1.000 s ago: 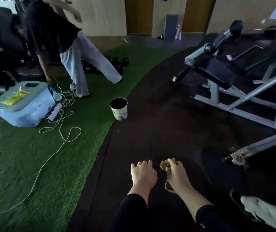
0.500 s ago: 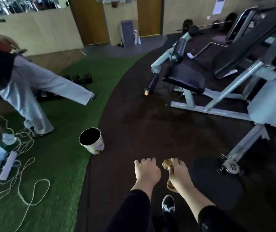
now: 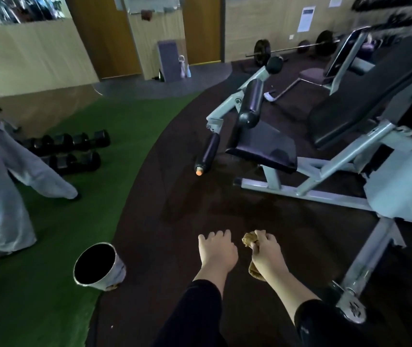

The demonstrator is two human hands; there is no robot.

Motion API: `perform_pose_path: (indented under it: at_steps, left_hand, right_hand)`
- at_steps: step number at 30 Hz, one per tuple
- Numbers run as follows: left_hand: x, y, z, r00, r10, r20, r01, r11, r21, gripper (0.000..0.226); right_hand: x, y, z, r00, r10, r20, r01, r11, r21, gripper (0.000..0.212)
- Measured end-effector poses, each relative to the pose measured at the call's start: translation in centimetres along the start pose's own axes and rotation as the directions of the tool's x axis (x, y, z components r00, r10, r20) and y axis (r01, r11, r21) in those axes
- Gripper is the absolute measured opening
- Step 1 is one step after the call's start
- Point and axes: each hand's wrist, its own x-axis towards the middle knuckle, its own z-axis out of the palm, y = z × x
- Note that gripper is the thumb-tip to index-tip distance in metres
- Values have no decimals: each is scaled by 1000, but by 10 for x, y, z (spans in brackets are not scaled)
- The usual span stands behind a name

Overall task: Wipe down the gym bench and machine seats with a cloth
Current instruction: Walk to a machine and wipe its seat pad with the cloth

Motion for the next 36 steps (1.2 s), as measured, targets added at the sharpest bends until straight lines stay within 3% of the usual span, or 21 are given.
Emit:
perform_pose_path:
  at_steps: [19,24,36]
  left_hand:
    - [368,47,-131,966,258,26,-259,958,121,49]
    - [436,91,-148,957,290,3,-288,950,117,34]
    - [599,218,-146,983,182,38,-184,982,47,53]
  right_hand:
    - [340,-27,-68,950,219,-221,-197,973,119,46]
    - [407,-2,-97,942,243,-232,-210,965,158,46]
    - [596,107,-157,969,167,-185,-141,980,144,43]
